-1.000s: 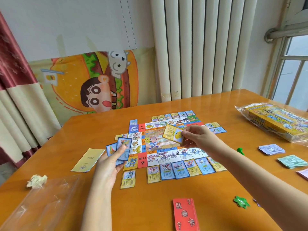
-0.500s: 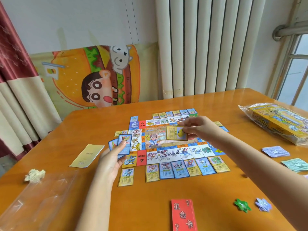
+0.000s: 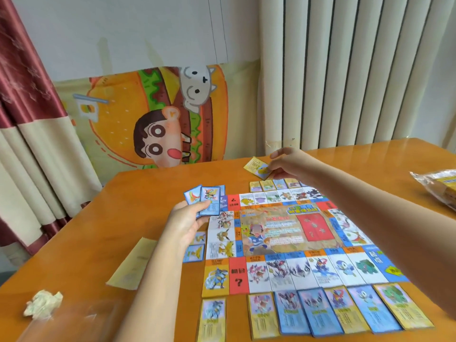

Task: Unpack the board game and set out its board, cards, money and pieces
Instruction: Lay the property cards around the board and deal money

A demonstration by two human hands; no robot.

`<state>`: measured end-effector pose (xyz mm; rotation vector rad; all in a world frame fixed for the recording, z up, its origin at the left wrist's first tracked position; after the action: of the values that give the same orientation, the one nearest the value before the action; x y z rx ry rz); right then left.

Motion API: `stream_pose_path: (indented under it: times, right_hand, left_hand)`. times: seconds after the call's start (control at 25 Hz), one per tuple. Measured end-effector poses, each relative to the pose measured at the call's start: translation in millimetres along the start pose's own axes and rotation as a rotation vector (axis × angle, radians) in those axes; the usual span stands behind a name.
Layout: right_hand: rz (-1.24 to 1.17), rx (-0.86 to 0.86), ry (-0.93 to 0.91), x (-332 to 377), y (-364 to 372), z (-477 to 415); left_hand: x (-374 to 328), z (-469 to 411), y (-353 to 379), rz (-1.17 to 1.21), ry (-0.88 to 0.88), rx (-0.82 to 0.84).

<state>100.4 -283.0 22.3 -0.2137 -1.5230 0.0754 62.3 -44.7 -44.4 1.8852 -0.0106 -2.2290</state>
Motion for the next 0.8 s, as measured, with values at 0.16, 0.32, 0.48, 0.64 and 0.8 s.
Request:
stream_pose_path:
  times: [0.16, 0.32, 0.48, 0.64, 0.8]
  right_hand:
    - [0.006, 0.093, 0.032, -3.9, 14.4, -43.7]
    - [0.097, 0.126, -0.018, -20.9, 25.0, -76.5]
    - [0.061, 0.073, 0.032, -45.1, 36.9, -106.4]
    - [0.275, 0.044, -0.061, -54.3, 54.0, -129.7]
    - [0.435, 0.057, -0.048, -66.5, 65.0, -142.7]
  left_hand:
    - [-3.2, -36.7, 5.2, 0.154, 0.005, -0.012]
    - [-0.7, -58.0, -0.6, 0.227, -0.008, -0.052]
    - [1.3, -66.4, -6.2, 0.195, 0.008, -0.061]
    - [3.0, -70.9, -12.3, 0.191, -0.001, -0.055]
    - [10.5, -71.9, -16.5, 0.24, -0.04, -0.082]
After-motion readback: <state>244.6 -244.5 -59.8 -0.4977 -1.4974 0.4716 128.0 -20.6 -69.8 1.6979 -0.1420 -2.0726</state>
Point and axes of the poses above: each hand's wrist, its own z-axis away from the middle knuckle, its own y-axis out of the palm, x = y × z, the point moved 2 cm from there along -z, towards the middle knuckle, and after that the axes turned 5 degrees about -z, right-handed, at the moved point
